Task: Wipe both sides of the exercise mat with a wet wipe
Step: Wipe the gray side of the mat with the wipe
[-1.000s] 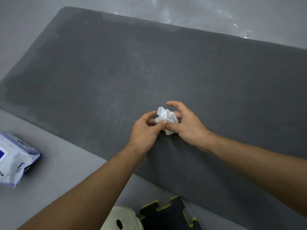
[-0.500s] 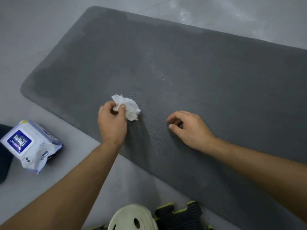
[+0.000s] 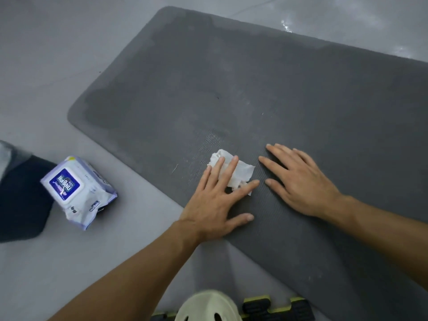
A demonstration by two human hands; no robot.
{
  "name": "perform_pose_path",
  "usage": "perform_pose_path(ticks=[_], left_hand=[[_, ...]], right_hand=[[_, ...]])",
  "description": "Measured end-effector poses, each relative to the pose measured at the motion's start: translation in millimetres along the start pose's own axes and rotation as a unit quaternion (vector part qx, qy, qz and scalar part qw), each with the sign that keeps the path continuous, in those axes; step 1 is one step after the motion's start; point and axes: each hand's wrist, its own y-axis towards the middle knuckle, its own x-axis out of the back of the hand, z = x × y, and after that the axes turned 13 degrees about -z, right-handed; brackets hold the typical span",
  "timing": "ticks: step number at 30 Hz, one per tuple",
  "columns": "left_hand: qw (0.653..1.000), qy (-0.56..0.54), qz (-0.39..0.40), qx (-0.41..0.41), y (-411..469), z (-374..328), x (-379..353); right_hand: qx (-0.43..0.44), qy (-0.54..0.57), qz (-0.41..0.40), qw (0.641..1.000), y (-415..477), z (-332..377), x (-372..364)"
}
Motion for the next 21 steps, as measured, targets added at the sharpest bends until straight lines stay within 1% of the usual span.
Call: perform_pose_path(ticks=[1, 3, 7, 9, 11, 13, 14, 16, 18, 20, 21], left_hand=[[0.999, 0.016, 0.031, -0.005, 1.8, 2.1, -2.7], [0.998, 0.040, 0.054, -0.011, 2.3, 8.7, -8.5], [0.997, 0.070, 0.022, 0.018, -0.3, 23.3, -9.3], [0.995, 0.065, 0.006, 0.069, -3.3, 35.4, -8.0], [0.987, 0.058, -0.018, 0.151, -8.6, 52.7, -6.0], [0.973, 0.048, -0.016, 0.226, -15.9, 68.3, -4.6], [0.969, 0.041, -0.010, 0.244, -19.2, 72.3, -4.5], [0.971, 0.030, -0.012, 0.238, -23.6, 71.3, -5.3], [0.978, 0.013, -0.017, 0.207, -26.3, 59.2, -6.5], [0.988, -0.009, -0.003, 0.152, -29.3, 39.0, -7.1], [0.994, -0.018, 0.008, 0.112, -31.3, 27.6, -7.7]], right_hand=[[-0.002, 0.003, 0.000, 1.000, -0.3, 0.3, -1.9], [-0.003, 0.004, -0.003, 1.000, -1.0, 2.8, -4.8], [0.002, -0.012, -0.009, 1.000, -2.6, 3.7, -7.0], [0.004, -0.019, -0.012, 1.000, -2.5, 3.7, -7.2], [0.009, -0.026, -0.012, 1.000, -3.2, 3.5, -8.7], [0.012, -0.032, -0.012, 0.999, -3.7, 2.8, -10.5], [0.013, -0.033, -0.012, 0.999, -3.8, 2.5, -10.9], [0.012, -0.036, -0.014, 0.999, -4.0, 2.3, -11.1], [0.012, -0.038, -0.017, 0.999, -4.3, 2.2, -11.6], [0.012, -0.038, -0.019, 0.999, -4.2, 1.5, -12.7], [0.010, -0.038, -0.021, 0.999, -4.0, 1.5, -13.2]])
